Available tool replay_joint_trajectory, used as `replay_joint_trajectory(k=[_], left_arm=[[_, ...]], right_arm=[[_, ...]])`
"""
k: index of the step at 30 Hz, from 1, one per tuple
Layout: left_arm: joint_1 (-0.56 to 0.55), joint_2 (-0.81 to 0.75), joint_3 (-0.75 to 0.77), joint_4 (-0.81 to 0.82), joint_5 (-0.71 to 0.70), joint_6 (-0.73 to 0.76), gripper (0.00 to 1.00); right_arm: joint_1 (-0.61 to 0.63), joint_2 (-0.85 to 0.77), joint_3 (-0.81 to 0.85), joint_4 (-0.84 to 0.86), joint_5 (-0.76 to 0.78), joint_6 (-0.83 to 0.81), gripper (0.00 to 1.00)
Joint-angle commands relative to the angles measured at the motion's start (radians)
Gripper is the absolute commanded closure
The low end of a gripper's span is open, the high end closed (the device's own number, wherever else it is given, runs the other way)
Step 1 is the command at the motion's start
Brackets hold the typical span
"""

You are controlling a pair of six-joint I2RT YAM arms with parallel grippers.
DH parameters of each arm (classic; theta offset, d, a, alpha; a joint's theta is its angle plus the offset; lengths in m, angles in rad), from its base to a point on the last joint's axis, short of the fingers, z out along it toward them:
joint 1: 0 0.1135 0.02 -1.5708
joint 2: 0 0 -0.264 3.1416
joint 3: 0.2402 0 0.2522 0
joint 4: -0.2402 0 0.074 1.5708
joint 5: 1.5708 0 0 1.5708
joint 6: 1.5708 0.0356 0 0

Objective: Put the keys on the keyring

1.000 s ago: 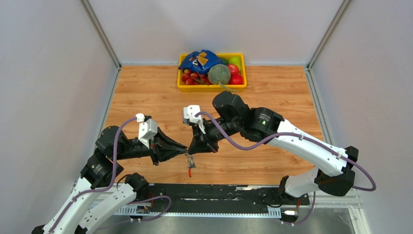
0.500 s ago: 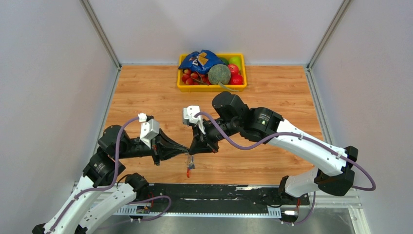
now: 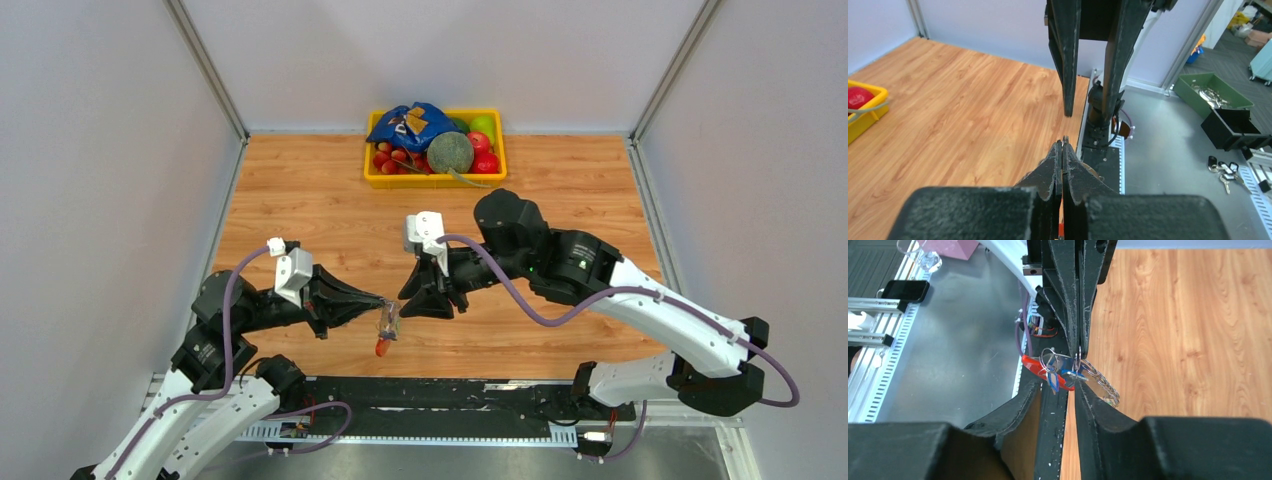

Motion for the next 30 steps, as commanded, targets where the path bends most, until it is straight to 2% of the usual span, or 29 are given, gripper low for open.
replay_joint_trajectory(k=[1, 14, 24, 30], left_arm=[[-0.001, -0.033, -0.019, 0.159, -0.016, -0.065, 1.0], [-0.001, -0.093, -0.116, 0.451, -0.054, -0.217, 1.0], [-0.001, -0.094, -0.124, 0.507, -0.056, -0.244, 1.0], [-0.001, -0.09, -0.127, 0.531, -0.053, -0.254, 1.0]], right_arm=[[0.007, -0.068, -0.033, 0.095, 0.05, 0.029, 0.65], [0.019, -0.107, -0.096, 0.262, 0.075, 0.099, 0.67], [0.031, -0.1, -0.095, 0.317, 0.087, 0.109, 0.71], [0.045, -0.091, -0.091, 0.333, 0.084, 0.114, 0.79]])
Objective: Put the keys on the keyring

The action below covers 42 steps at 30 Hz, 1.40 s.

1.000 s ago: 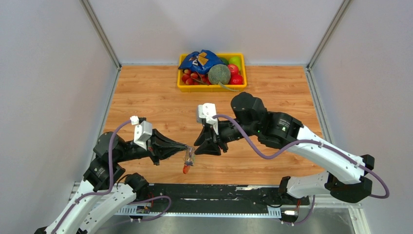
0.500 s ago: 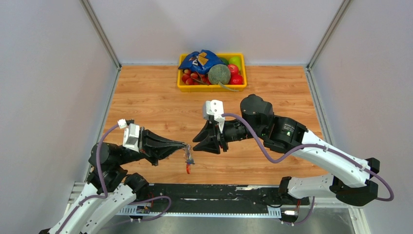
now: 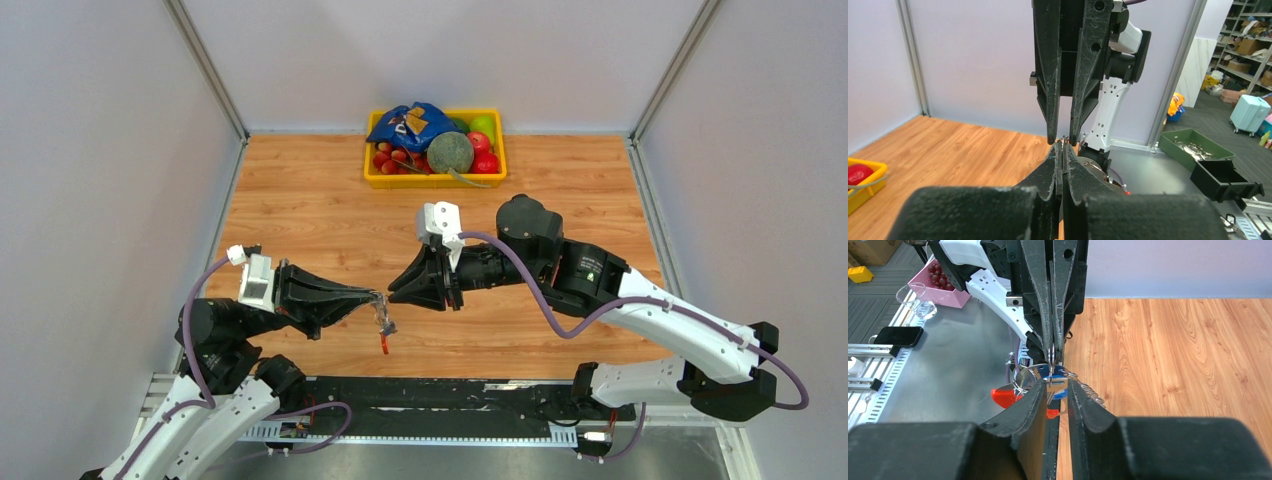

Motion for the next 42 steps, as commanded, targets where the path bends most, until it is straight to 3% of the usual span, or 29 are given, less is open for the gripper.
replay_joint_trajectory(k=[1, 11, 16, 37, 42], left_arm=[[-0.001, -0.005, -0.001, 0.079, -0.011, -0.019, 1.0], [-0.001, -0.007, -0.01, 0.094, -0.015, -0.024, 1.0], [-0.001, -0.01, -0.011, 0.1, -0.018, -0.026, 1.0], [0.0, -0.017, -0.009, 0.146, -0.044, -0.047, 1.0], [-0.001, -0.013, -0.009, 0.152, -0.044, -0.051, 1.0]], right_arm=[[0.018, 0.001, 0.015, 0.058, 0.004, 0.018, 0.8], [0.034, 0.012, 0.015, 0.072, 0.007, 0.026, 0.87], [0.038, 0.013, 0.012, 0.074, 0.007, 0.025, 1.0], [0.04, -0.005, -0.066, 0.114, -0.006, 0.044, 1.0], [0.041, -0.003, -0.057, 0.115, -0.002, 0.038, 0.89]])
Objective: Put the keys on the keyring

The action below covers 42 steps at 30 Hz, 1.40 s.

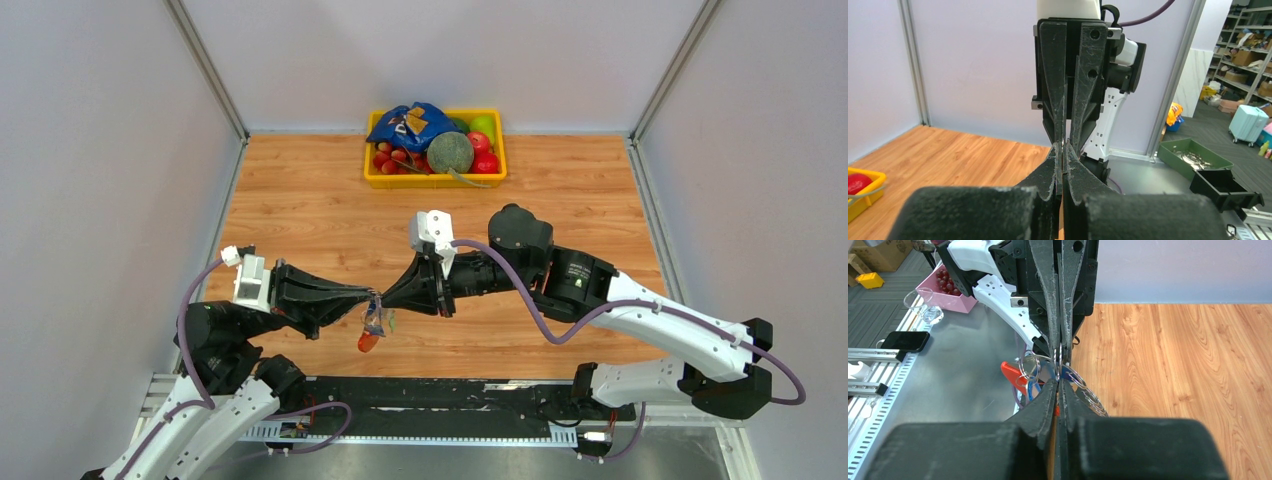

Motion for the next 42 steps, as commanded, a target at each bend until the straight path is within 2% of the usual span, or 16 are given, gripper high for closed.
replay_joint_trajectory(k=[1, 10, 18, 25, 36, 42], left_arm=[[-0.001, -0.005, 0.008, 0.09, -0.028, -0.015, 1.0], [0.0, 0.001, 0.006, 0.099, -0.024, -0.021, 1.0], [-0.001, 0.002, -0.012, 0.126, -0.018, -0.043, 1.0], [-0.001, -0.007, -0.015, 0.127, -0.016, -0.048, 1.0], [-0.001, -0.014, -0.017, 0.127, -0.016, -0.046, 1.0], [-0.001, -0.018, -0.018, 0.123, -0.017, -0.042, 1.0]], right_arm=[[0.007, -0.004, 0.008, 0.024, -0.014, 0.006, 0.87], [0.008, 0.009, 0.032, 0.032, -0.012, 0.004, 0.77], [0.008, 0.013, 0.049, 0.055, 0.004, 0.008, 0.74], [0.008, 0.003, 0.053, 0.056, 0.015, 0.006, 0.66], [0.008, 0.025, 0.072, 0.062, 0.014, 0.014, 0.68], [0.008, 0.04, 0.08, 0.068, 0.002, 0.016, 0.72]])
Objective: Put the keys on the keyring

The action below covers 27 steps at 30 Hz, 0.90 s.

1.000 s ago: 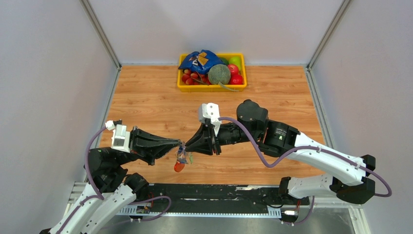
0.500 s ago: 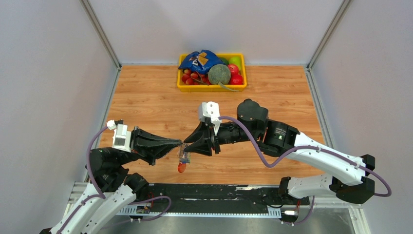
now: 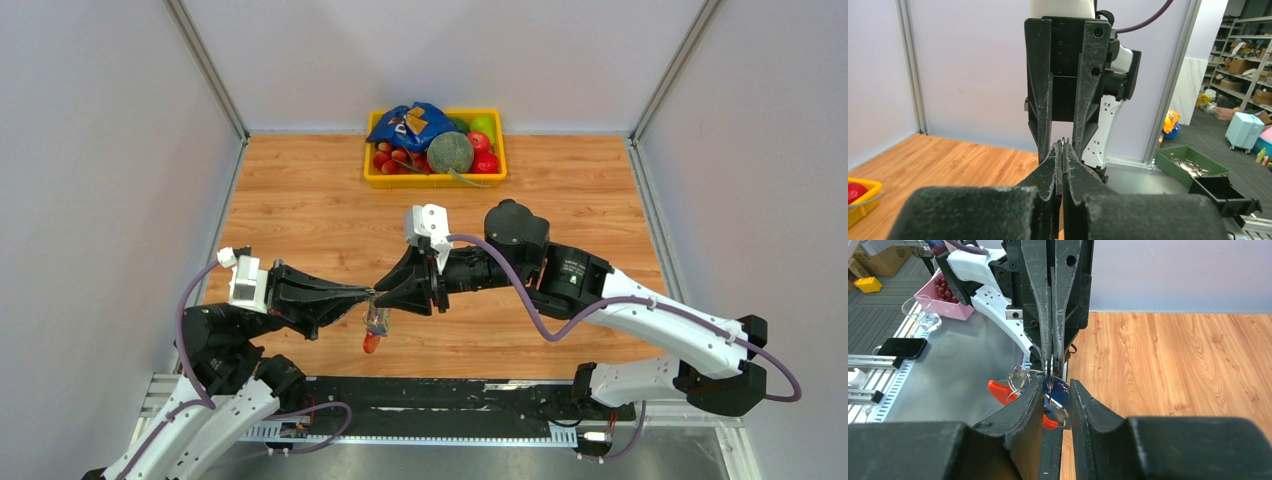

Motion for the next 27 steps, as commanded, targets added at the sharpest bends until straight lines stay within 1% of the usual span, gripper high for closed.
replay_joint_trajectory(k=[1, 4, 7, 12, 14, 17, 18, 19, 20, 21, 22, 23, 24, 25, 27], left_arm=[[-0.001, -0.014, 0.004, 0.049, -0.004, -0.006, 1.0], [-0.001, -0.016, 0.003, 0.049, -0.005, -0.004, 1.0], [-0.001, -0.017, 0.003, 0.047, -0.005, -0.003, 1.0], [-0.001, -0.017, 0.004, 0.032, 0.002, 0.0, 1.0], [-0.001, -0.014, 0.016, -0.009, 0.001, 0.011, 1.0], [-0.001, -0.014, 0.052, -0.141, 0.001, 0.051, 0.97], [-0.001, -0.015, 0.075, -0.17, 0.006, 0.06, 0.92], [-0.001, -0.015, 0.098, -0.233, 0.011, 0.081, 0.9], [-0.001, -0.016, 0.111, -0.265, 0.018, 0.095, 0.84], [-0.001, -0.016, 0.139, -0.341, 0.02, 0.126, 0.77], [-0.001, -0.016, 0.153, -0.378, 0.025, 0.141, 0.74], [-0.001, -0.014, 0.18, -0.452, 0.027, 0.173, 0.68], [-0.001, -0.012, 0.193, -0.52, 0.03, 0.202, 0.65], [-0.001, -0.009, 0.219, -0.55, 0.032, 0.215, 0.6], [-0.001, -0.004, 0.254, -0.626, 0.035, 0.249, 0.55]], right_arm=[[0.006, 0.01, 0.045, 0.046, -0.004, 0.013, 0.74], [0.007, 0.012, 0.046, 0.045, -0.005, 0.014, 0.85], [0.009, 0.009, 0.044, 0.047, -0.001, 0.011, 1.0], [0.023, -0.003, 0.033, 0.048, 0.01, -0.004, 1.0], [0.024, -0.012, 0.025, 0.048, 0.017, -0.004, 1.0], [0.024, -0.024, 0.018, 0.029, 0.036, -0.004, 1.0], [0.025, -0.026, 0.02, 0.017, 0.045, -0.004, 1.0], [0.024, -0.026, 0.023, 0.002, 0.053, -0.002, 1.0], [0.024, -0.027, 0.026, -0.011, 0.058, -0.001, 1.0], [0.024, -0.028, 0.027, -0.023, 0.06, 0.0, 1.0], [0.024, -0.028, 0.031, -0.035, 0.063, 0.002, 1.0], [0.024, -0.028, 0.034, -0.048, 0.065, 0.001, 1.0], [0.024, -0.028, 0.036, -0.066, 0.066, 0.0, 1.0], [0.024, -0.028, 0.039, -0.08, 0.066, 0.0, 1.0], [0.024, -0.027, 0.043, -0.116, 0.065, -0.001, 1.0]])
